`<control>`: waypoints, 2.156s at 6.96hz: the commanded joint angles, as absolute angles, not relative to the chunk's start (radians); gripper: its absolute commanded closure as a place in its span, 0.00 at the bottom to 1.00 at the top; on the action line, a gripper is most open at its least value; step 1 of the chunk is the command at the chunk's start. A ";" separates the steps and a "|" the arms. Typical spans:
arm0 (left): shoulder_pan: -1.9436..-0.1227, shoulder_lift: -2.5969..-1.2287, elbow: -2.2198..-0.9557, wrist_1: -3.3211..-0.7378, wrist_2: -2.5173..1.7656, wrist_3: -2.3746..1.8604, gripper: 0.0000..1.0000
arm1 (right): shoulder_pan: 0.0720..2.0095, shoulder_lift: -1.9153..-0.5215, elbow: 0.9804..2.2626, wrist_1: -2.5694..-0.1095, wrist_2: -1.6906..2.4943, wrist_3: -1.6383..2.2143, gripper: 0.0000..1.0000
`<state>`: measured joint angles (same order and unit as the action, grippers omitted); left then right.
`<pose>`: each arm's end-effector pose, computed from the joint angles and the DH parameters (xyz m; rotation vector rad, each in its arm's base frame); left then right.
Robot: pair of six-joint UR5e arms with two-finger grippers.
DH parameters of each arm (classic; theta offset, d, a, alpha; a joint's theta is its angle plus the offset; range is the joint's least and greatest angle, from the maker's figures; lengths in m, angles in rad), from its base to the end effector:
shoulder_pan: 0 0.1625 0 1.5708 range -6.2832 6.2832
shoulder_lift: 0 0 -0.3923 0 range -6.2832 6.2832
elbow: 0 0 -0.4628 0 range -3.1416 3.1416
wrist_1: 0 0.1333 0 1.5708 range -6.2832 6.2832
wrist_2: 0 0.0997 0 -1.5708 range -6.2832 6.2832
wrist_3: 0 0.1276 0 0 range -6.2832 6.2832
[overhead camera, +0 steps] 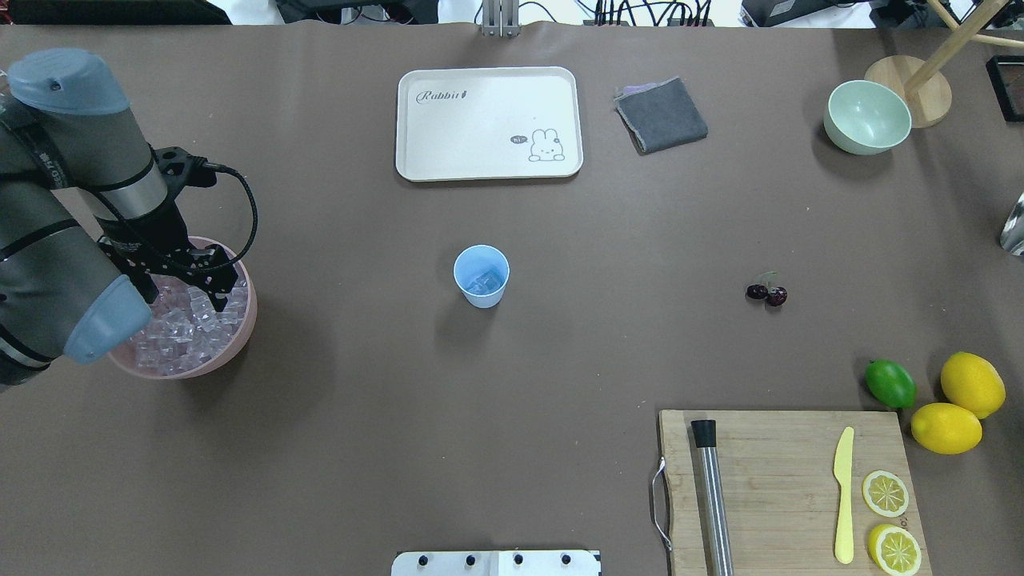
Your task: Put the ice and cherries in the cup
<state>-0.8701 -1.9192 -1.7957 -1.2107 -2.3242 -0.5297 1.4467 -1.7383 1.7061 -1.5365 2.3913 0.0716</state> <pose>0.3774 -0.5188 0.3501 -0.2680 0.7318 0.2426 -0.0219 -0.4982 0.6510 -0.0782 -0.8169 -0.0504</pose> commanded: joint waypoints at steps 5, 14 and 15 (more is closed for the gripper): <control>-0.836 -1.809 -1.778 -1.509 -2.213 -0.523 0.04 | 1.447 -1.740 1.706 -1.537 2.404 0.072 0.00; -0.833 -1.806 -1.747 -1.543 -2.293 -0.578 0.58 | 1.447 -1.740 1.706 -1.537 2.404 0.072 0.00; -0.833 -1.805 -1.749 -1.543 -2.293 -0.578 0.69 | 1.447 -1.740 1.706 -1.537 2.404 0.072 0.00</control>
<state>-0.8327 -1.8060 -1.7460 -1.5440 -2.2832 -0.5772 1.4466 -1.7395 1.7058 -1.5366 2.4038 0.0721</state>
